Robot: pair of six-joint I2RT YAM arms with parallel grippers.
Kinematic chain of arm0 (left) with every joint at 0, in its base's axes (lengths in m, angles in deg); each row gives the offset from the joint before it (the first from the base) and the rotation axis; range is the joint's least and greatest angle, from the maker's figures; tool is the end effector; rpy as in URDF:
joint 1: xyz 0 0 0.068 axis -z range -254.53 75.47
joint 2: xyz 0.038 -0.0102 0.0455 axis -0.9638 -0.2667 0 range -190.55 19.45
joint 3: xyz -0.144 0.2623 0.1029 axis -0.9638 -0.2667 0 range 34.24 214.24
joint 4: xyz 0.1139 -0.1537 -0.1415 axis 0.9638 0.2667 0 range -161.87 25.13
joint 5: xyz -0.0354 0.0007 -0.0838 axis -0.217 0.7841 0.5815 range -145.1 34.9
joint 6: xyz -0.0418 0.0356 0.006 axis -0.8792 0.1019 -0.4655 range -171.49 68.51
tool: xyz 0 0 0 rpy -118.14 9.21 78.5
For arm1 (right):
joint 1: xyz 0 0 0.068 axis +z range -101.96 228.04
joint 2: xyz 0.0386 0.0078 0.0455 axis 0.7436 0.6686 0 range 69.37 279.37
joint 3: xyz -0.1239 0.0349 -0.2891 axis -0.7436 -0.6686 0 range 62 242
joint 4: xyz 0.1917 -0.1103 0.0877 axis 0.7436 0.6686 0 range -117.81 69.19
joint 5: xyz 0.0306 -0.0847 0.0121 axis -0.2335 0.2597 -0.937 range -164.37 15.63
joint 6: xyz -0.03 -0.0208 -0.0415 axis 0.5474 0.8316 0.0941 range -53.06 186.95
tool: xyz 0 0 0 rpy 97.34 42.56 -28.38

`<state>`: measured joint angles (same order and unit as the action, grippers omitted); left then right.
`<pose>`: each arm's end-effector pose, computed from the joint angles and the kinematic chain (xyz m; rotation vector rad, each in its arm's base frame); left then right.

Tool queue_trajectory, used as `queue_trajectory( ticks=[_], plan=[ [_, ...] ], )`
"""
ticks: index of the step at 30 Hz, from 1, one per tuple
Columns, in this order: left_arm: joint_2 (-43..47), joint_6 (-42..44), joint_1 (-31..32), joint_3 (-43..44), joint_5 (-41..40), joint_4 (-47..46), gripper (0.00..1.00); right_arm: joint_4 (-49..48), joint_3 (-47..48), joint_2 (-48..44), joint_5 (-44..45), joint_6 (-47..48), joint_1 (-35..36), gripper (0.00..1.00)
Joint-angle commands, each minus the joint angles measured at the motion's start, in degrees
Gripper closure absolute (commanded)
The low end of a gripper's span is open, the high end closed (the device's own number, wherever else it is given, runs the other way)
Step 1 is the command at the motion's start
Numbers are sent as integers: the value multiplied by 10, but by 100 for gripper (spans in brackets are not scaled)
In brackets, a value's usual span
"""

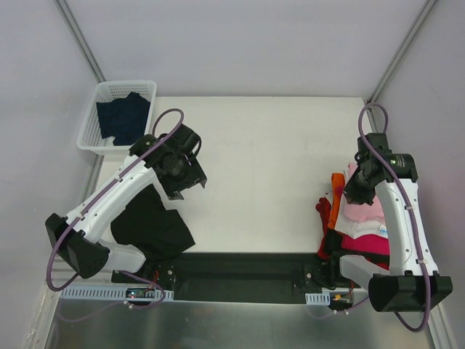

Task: Fold and stack the t-shirts
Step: Put the neatly folded tshirt into the corner of the board with the right arm

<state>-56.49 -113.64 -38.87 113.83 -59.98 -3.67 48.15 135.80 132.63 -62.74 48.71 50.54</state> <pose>0.1712 -0.1189 0.3864 -0.6582 2.6804 -0.3924 0.1323 -0.0017 0.3877 0.4259 2.6464 -0.1636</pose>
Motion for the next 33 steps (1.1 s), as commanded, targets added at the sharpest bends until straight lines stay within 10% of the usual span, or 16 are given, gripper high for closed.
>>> queue_trajectory(
  ticks=[1,18,33],
  plan=[
    [-17,18,4,29,7,9,31,190,-11,-16,68,-26,-36,99],
    [-80,70,4,85,21,13,30,103,21,50,-218,95,-132,99],
    [-217,140,79,154,236,-214,11,60,186,112,-192,59,-92,87]
  ],
)
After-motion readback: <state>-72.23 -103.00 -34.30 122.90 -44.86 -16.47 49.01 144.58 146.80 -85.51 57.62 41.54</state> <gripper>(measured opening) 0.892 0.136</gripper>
